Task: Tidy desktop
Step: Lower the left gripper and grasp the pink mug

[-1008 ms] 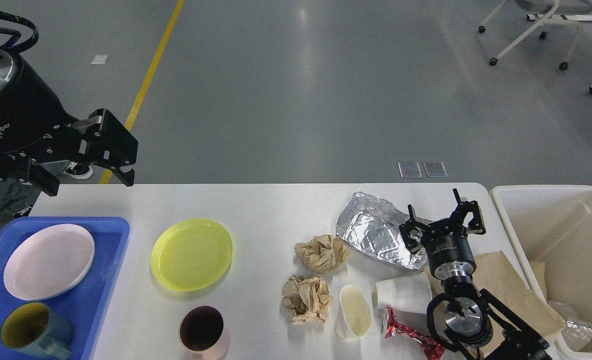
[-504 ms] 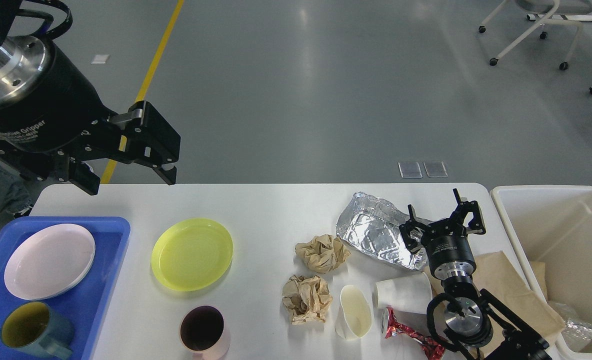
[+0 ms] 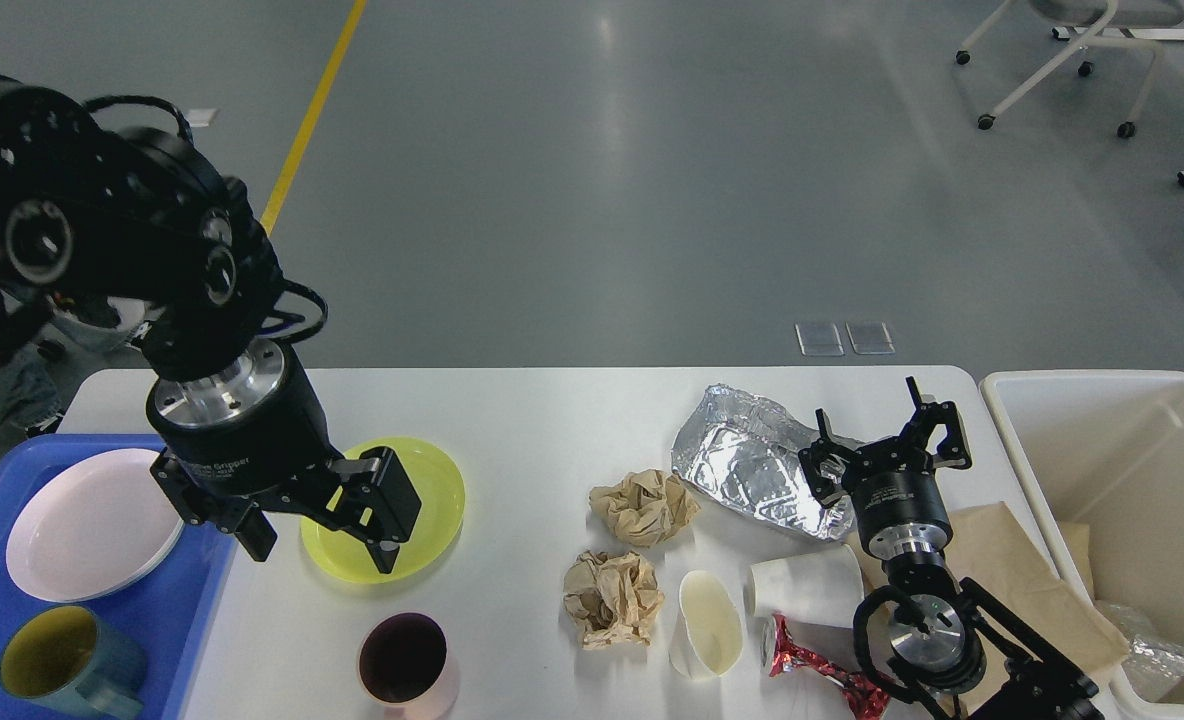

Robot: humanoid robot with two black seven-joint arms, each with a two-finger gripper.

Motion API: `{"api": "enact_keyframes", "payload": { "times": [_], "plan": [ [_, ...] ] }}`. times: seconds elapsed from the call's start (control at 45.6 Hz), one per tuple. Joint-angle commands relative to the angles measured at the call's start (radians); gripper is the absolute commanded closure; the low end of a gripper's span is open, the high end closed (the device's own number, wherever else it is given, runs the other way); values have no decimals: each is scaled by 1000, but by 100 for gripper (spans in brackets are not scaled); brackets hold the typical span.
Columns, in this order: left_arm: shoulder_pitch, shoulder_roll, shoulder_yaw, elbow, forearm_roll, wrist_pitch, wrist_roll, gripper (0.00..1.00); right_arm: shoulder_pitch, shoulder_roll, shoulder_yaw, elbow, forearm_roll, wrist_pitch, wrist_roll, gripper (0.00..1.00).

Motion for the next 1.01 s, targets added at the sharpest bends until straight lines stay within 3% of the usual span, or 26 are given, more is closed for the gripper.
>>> {"api": "enact_keyframes", "payload": {
  "times": [0.0, 0.066, 0.46, 0.986],
  "plan": [
    [134, -13, -9, 0, 56, 154, 0, 5, 0, 0, 0, 0, 0, 0, 0, 0],
    [193, -11, -12, 0, 73, 233, -2, 5, 0, 0, 0, 0, 0, 0, 0, 0],
    [517, -30, -26, 82, 139, 515, 1, 5, 0, 0, 0, 0, 0, 0, 0, 0],
    [706, -85, -13, 211, 134, 541, 1, 5, 0, -1, 0, 0, 0, 0, 0, 0]
  ]
}}
